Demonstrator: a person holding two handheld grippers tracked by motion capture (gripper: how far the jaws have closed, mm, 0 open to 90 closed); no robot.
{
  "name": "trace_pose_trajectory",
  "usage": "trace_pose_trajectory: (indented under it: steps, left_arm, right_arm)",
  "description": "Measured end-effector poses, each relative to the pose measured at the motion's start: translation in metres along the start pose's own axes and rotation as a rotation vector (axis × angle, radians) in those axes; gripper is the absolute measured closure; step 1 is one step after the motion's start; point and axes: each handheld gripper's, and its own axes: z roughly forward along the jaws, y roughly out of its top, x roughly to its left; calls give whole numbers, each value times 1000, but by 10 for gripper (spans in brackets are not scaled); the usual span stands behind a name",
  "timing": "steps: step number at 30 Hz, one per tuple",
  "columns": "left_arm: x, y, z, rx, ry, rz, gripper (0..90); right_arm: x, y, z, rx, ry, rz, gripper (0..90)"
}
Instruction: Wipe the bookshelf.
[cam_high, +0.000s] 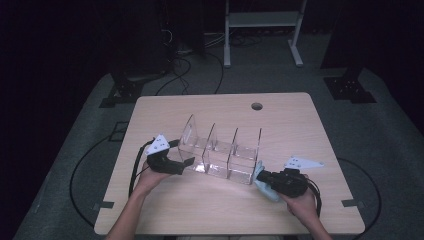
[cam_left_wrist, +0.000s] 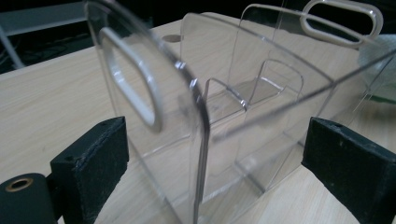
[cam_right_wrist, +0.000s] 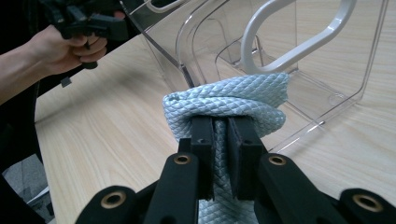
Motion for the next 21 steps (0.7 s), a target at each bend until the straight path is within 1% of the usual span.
trace_pose_trajectory:
  steps: [1,3,4,6,8,11,14,16,18,19,20,21]
  left_arm:
    - [2,2,1,1,-9,-3,63]
    - [4,4,4,3,-48,-9,62]
    - [4,4,6,-2,-60,-5,62]
    - [3,4,7,-2,-58,0,63]
    - [5,3,7,-1,-66,-19,72]
    - [7,4,3,1,-74,-34,110]
    - [7,4,1,0,-78,-37,127]
    - [5,5,-2,-3,-89,-39,129]
    - [3,6,-3,-9,-102,-28,139]
    - [3,7,-2,-13,-102,-21,140]
    - [2,7,0,-18,-95,-10,137]
    - [1,7,4,-22,-78,2,122]
  right_arm:
    - [1,0,0,3,0,-3,818]
    - [2,0,1,2,1,-6,817]
    - [3,0,1,3,3,-8,817]
    - [4,1,2,5,3,-10,818]
    - [3,1,2,5,3,-6,817]
    - [0,2,3,6,4,-5,817]
    - [-4,6,3,4,-8,-4,818]
    - [-7,7,3,1,-21,-2,818]
    - [-12,8,1,-2,-37,7,818]
    - [-14,8,0,-2,-39,11,818]
    - [-15,8,-1,-3,-39,13,818]
    - [-14,8,-3,-2,-35,15,818]
